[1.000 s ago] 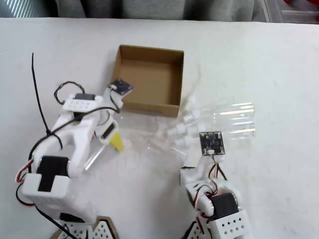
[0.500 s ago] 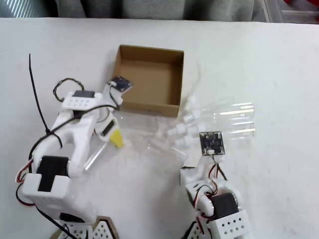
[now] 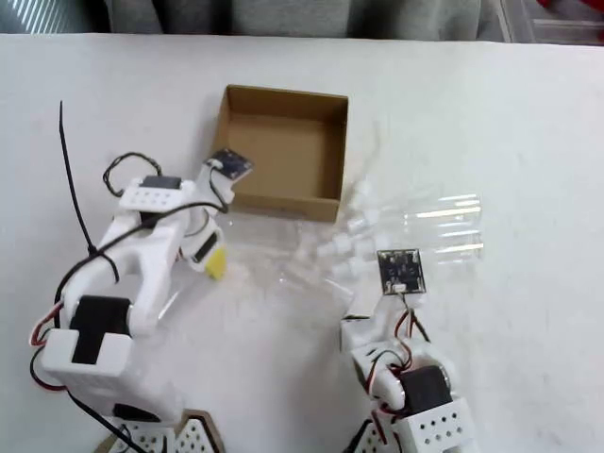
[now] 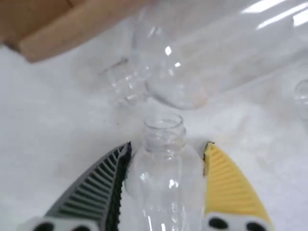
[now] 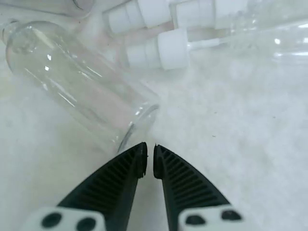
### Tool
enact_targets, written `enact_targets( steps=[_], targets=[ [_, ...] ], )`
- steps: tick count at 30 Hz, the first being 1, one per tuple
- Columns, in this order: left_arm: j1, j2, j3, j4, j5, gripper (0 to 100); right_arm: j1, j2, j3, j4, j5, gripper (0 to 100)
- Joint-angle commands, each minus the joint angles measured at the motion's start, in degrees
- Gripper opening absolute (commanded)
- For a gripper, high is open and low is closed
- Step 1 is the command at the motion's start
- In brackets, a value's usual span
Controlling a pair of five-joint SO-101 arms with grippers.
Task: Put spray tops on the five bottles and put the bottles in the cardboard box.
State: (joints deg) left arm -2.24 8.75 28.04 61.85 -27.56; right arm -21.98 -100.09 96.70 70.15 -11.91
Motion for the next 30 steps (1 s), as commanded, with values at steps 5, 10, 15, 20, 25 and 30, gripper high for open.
enact_targets(
  steps=[5,10,15,20,25,30],
  targets=[
    [0.5,-0.7,-0.4,0.2,-0.2,12,0.7,0.0,0.3,0.8,0.4,1.8],
    [0.1,-0.8,-0.3,0.3,-0.1,12,6.7,0.0,0.1,-3.2,0.5,1.8],
    [0.1,-1.0,1.0,-0.1,-0.6,12,17.4,0.0,0.1,-16.0,0.6,1.8],
    [-0.9,-1.0,1.1,-0.1,-0.6,12,24.9,0.0,0.1,-24.9,9.6,1.8],
    [-1.4,-1.0,1.1,-0.1,-0.6,12,28.4,0.0,-1.0,-28.9,37.0,1.7],
    [-1.8,-1.0,1.1,-0.2,-0.6,12,28.1,0.5,-9.1,-23.1,54.2,1.7]
  ],
)
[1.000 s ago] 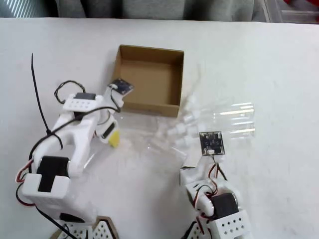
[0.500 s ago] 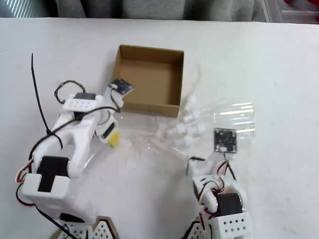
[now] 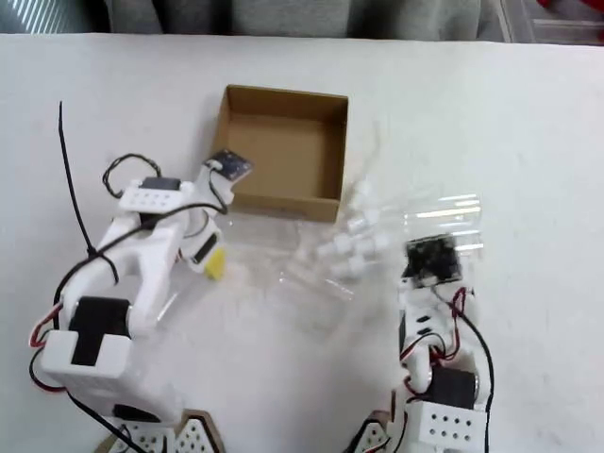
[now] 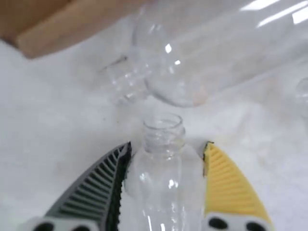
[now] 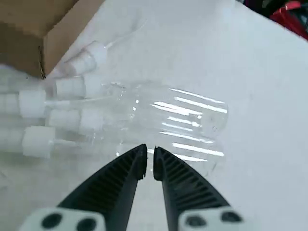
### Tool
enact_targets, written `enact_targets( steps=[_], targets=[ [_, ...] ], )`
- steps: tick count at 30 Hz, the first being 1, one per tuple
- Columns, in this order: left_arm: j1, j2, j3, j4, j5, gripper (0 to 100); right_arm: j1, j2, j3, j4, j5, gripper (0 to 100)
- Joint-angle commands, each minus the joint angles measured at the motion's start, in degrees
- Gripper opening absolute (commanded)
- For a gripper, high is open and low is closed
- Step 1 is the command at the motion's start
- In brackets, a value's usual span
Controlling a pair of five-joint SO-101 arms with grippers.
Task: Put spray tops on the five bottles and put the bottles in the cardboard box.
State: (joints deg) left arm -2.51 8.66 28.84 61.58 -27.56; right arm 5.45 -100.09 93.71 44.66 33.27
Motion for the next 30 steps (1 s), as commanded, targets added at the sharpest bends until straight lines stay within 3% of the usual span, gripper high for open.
enact_targets(
  steps=[1,7,18,23,30],
  targets=[
    [-1.5,-0.9,0.3,0.1,-0.6,13,0.0,0.6,-8.4,4.2,9.7,1.7],
    [-1.5,-0.9,0.3,0.1,-0.7,13,-7.7,4.4,-19.4,15.3,11.4,1.7],
    [-1.5,-0.9,0.3,0.1,-0.7,13,-9.3,42.4,-46.5,17.5,12.6,3.1],
    [-1.5,-0.9,0.3,0.1,-0.7,13,-9.5,58.7,-56.4,17.2,24.7,13.4],
    [-1.5,-0.9,0.2,0.1,-0.7,12,-12.5,79.6,-68.0,18.9,48.5,13.7]
  ],
)
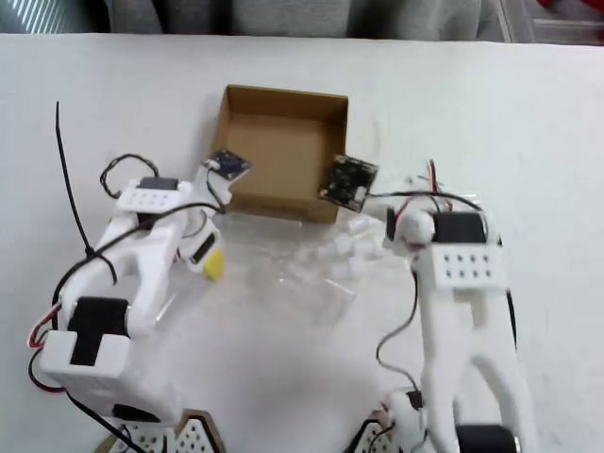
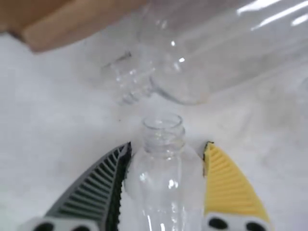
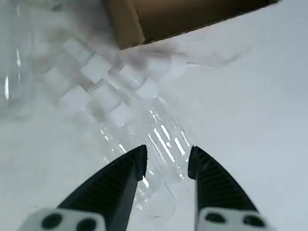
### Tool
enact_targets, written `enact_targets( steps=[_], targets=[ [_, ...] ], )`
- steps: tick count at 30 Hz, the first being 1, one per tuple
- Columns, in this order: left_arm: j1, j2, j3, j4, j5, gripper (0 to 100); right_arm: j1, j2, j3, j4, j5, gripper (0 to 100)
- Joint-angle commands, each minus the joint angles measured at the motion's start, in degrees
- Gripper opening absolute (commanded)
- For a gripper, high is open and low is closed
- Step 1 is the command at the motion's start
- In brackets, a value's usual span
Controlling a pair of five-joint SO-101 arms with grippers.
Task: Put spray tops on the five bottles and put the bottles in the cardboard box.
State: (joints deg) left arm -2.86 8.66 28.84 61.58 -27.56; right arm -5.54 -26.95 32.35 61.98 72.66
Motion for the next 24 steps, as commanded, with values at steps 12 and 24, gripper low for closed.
enact_targets(
  steps=[12,24],
  targets=[
    [-1.2,-6.7,5.8,-3.9,-3.9,13,-3.1,42.2,-52.0,31.8,34.3,14.2],
    [-1.1,-9.0,8.0,-6.4,-3.9,13,-2.7,66.9,-78.9,36.3,37.0,19.0]
  ],
)
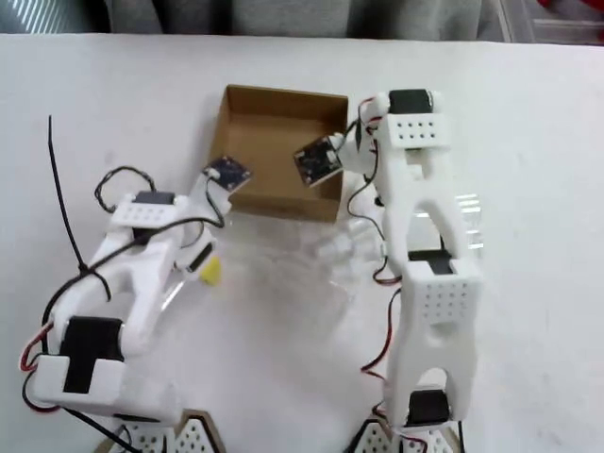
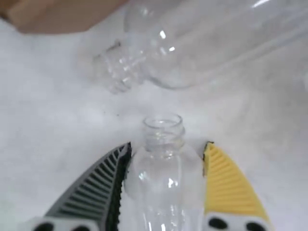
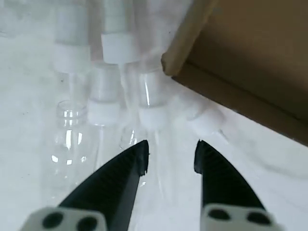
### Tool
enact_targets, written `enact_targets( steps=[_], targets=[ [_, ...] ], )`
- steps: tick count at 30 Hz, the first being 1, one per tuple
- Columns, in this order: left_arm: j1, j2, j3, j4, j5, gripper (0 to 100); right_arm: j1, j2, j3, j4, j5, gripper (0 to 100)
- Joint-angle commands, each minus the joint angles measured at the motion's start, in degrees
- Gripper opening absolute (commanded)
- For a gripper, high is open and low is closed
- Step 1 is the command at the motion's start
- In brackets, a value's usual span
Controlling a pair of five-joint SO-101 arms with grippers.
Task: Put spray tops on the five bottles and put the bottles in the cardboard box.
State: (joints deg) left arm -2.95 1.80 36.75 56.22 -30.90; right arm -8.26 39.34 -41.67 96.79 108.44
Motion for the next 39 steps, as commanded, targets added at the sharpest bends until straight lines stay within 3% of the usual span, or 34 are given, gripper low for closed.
enact_targets(
  steps=[1,22,30,36,39],
  targets=[
    [-1.0,-2.2,0.1,-1.1,-0.5,13,0.0,1.2,-5.4,1.4,1.2,21.4],
    [-1.0,-2.4,0.4,-0.8,-2.5,12,0.1,10.5,-5.7,-9.6,3.3,22.4],
    [-1.0,-2.4,0.4,-0.7,-2.7,12,0.2,16.9,-12.4,-10.0,3.3,22.1],
    [-1.0,-2.4,0.4,-0.7,-2.7,12,0.7,22.8,-21.3,-9.7,1.9,1.9],
    [-1.0,-2.4,0.4,-0.7,-2.8,12,1.5,24.0,-25.1,-9.5,-3.7,1.9]
  ],
)
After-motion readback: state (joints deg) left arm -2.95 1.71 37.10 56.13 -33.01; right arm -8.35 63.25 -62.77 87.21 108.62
